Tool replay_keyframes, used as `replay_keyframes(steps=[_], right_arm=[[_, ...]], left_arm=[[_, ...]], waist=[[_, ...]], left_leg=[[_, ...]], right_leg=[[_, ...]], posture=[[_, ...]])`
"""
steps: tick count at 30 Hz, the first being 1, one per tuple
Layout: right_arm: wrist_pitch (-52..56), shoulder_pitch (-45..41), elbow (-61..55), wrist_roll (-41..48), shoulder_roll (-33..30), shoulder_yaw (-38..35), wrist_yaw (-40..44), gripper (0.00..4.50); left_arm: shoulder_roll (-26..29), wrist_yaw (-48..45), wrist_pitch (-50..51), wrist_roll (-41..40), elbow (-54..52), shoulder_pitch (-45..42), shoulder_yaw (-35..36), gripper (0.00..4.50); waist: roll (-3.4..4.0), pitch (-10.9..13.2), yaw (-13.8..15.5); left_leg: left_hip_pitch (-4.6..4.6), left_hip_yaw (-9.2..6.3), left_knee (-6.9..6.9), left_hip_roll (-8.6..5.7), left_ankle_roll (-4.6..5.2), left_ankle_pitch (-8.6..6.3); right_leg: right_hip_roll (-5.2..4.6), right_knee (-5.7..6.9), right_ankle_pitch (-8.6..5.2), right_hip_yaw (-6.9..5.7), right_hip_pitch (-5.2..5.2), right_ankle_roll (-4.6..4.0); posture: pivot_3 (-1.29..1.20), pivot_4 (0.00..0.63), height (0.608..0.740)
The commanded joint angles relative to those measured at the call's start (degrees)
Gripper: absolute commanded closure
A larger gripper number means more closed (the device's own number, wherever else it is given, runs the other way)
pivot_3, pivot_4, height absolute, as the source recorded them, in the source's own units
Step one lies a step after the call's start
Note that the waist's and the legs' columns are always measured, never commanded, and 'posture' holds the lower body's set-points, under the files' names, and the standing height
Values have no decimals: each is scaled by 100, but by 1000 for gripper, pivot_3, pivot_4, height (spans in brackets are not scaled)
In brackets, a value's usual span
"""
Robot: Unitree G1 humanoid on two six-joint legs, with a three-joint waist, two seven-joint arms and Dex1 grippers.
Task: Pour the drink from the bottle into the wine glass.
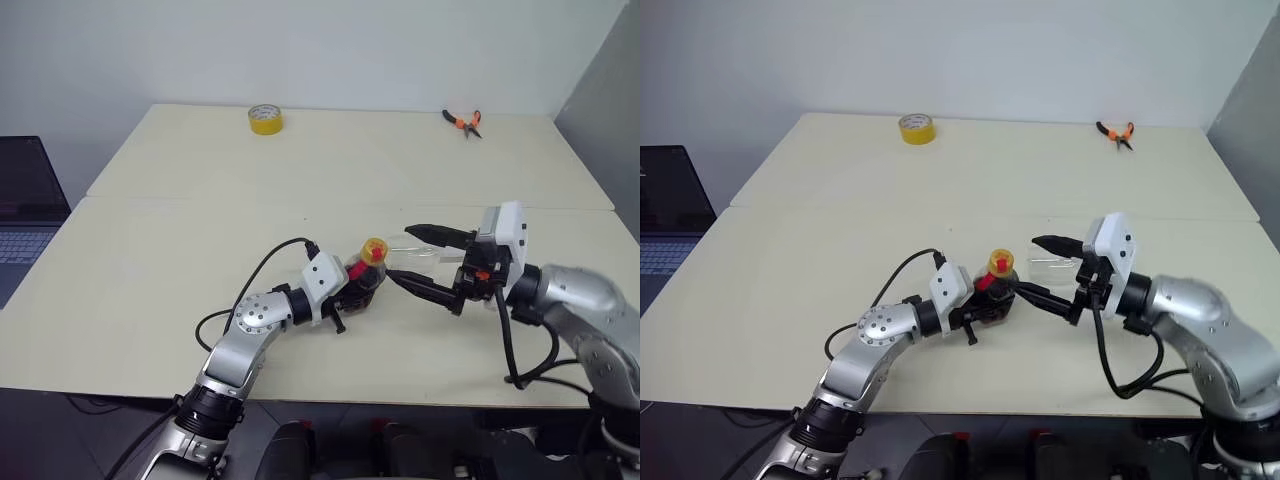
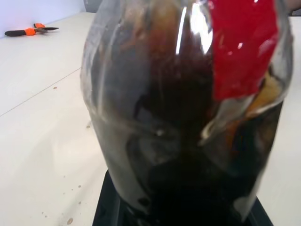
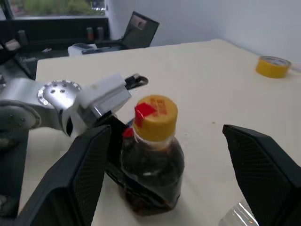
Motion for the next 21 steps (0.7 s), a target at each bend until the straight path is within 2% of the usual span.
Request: replay_keyframes(steps=[1,6,15,18,21], right_arm=[[327,-30,-696,-55,760,260,-1450,381],[347,-149,-623,-727,1127,808,-2032,381],[227,-143,-440,-945,1267,777,-2066,381],[269,-100,-451,-905,1264,741,-2025,993],[280,-63,-473,-843,1290,701,-1990,2043]], left_arm=[[-83,-83,-101,-151,-162,-151,12,3728],[-121,-246,-123,-161,-86,-222,-48,3730],[-163,-375,-182,-142,66,-381,-57,3730],[-162,-387,-179,-141,59,-385,-58,3730],[-163,-405,-172,-147,48,-385,-68,3741]], waist=[[2,0,-15],[2,0,-9],[2,0,-12],[2,0,-12],[2,0,-13]], left_leg=[[-1,2,-1,0,0,0],[0,4,2,-6,-1,1],[-2,3,0,-6,-1,0],[-2,3,-1,-5,0,0],[-2,3,-1,-5,0,0]], right_leg=[[1,4,0,3,-5,0],[0,5,0,5,-5,1],[1,-1,-1,4,-5,1],[1,-1,-1,4,-6,1],[1,-1,0,3,-5,1]], posture=[[0,150,740],[0,150,740],[0,150,740],[0,150,740],[0,150,740]])
